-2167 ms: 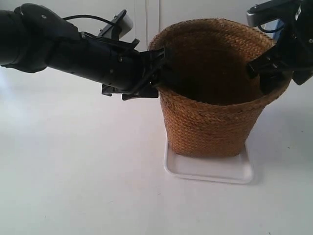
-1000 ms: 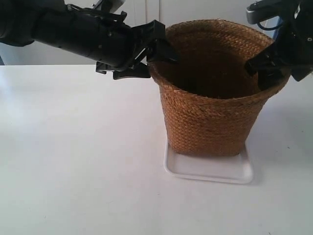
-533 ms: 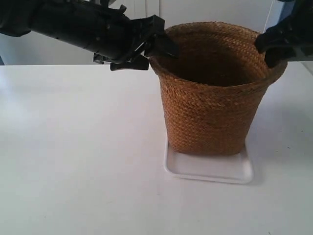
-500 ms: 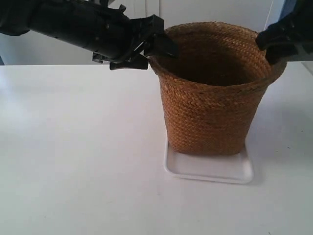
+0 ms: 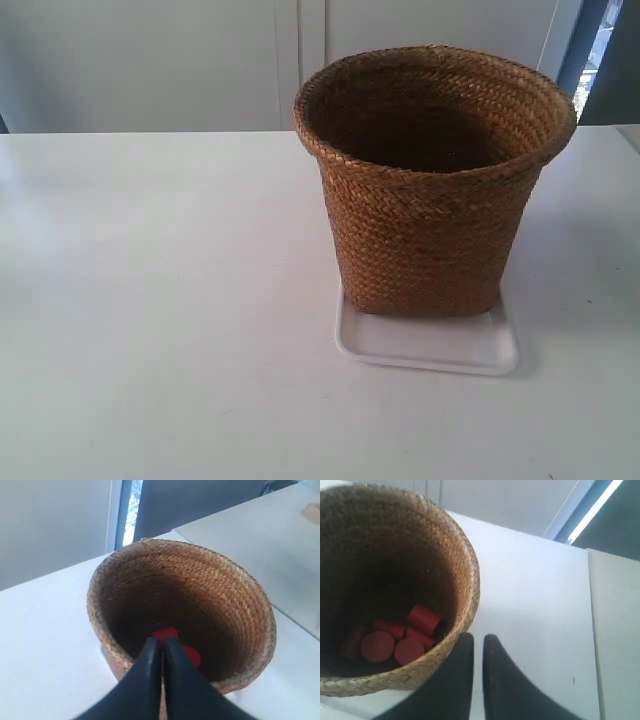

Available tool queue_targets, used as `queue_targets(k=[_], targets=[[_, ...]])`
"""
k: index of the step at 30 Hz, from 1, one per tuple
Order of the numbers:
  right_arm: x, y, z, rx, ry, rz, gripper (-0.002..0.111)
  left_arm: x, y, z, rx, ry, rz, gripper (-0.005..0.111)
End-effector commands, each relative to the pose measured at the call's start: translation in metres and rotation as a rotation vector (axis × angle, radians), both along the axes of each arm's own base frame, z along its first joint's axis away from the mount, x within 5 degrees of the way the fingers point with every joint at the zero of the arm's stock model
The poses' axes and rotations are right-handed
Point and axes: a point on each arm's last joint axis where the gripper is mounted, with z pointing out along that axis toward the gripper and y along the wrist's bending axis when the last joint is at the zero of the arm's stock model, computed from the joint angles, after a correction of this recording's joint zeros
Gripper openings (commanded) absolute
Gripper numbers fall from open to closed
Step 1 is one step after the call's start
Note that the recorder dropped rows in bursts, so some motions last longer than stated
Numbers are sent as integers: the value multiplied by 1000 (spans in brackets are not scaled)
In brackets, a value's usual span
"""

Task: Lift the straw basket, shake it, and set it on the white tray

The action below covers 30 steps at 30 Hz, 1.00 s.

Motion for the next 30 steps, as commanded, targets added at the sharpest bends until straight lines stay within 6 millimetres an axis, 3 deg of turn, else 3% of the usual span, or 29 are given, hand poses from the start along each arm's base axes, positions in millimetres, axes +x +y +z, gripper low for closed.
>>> queue_targets(k=[1, 4, 7, 15, 22, 30], targets=[[-48, 0, 19, 71, -197, 22, 0, -29, 19, 8, 72, -19, 2, 0], [-85, 0, 15, 98, -272, 36, 0, -45, 30, 0, 72, -14, 29, 0], [-115, -2, -7, 100, -276, 37, 0, -62, 39, -15, 32, -22, 83, 0], [-177, -6, -66, 125, -293, 29, 0, -95, 52, -79, 55, 63, 128, 0], [-213, -9, -72, 132, -357, 29, 0, -103, 50, -97, 100, 167, 70, 0], [-230, -10, -72, 136, -422, 33, 0, -103, 51, -96, 99, 164, 72, 0]])
